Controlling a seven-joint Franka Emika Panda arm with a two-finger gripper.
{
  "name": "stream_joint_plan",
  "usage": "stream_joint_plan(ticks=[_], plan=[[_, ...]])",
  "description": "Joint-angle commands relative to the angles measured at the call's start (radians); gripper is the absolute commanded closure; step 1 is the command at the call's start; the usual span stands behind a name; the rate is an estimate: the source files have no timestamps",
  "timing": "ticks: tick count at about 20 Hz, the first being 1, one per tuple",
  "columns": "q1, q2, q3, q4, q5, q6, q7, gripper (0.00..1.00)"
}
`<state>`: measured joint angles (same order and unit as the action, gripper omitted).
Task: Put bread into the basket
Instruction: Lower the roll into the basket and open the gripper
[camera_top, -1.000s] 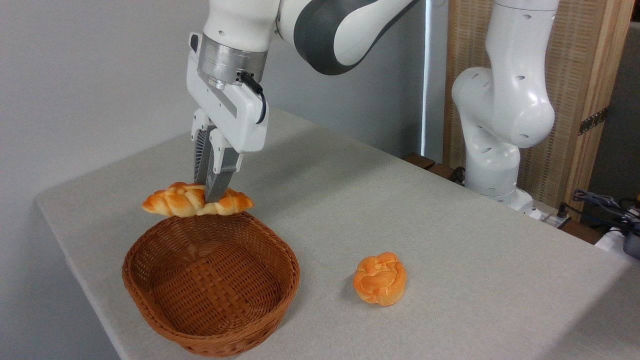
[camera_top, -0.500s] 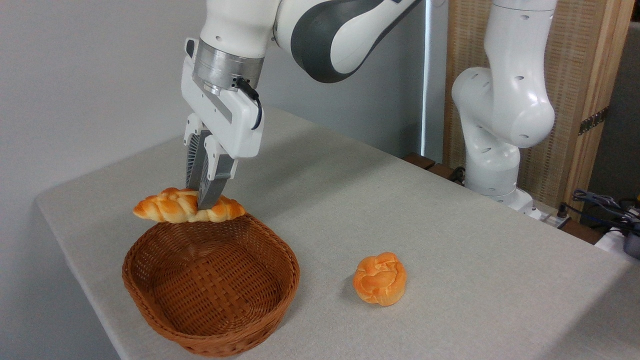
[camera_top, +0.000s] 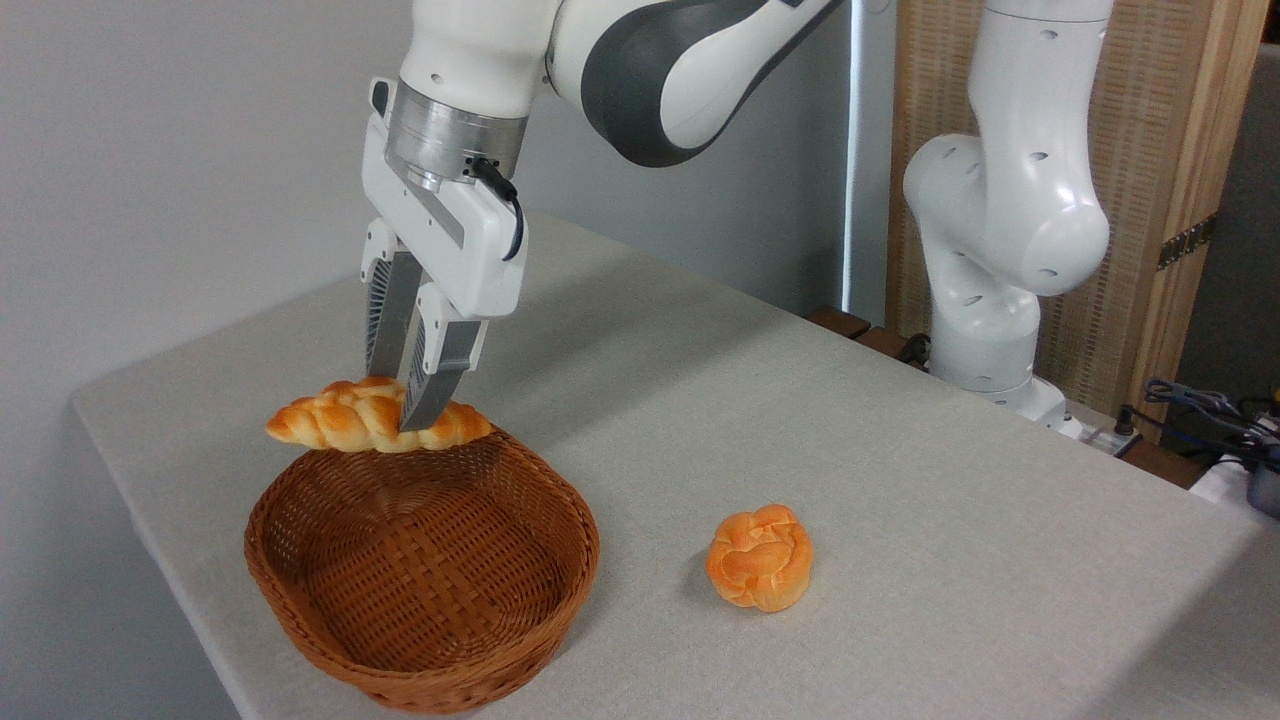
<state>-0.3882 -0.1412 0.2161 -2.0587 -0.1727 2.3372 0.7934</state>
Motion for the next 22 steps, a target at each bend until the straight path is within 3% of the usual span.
stream_joint_plan(ticks=[1,19,22], plan=[[-0.014,-0.001,0.016,-0.001,-0.011,0.024,0.023,0.0],[-0.012,-0.011,0.035,0.003,-0.01,0.021,0.023,0.0],[-0.009,-0.014,0.043,0.006,-0.005,-0.03,0.015,0.0]])
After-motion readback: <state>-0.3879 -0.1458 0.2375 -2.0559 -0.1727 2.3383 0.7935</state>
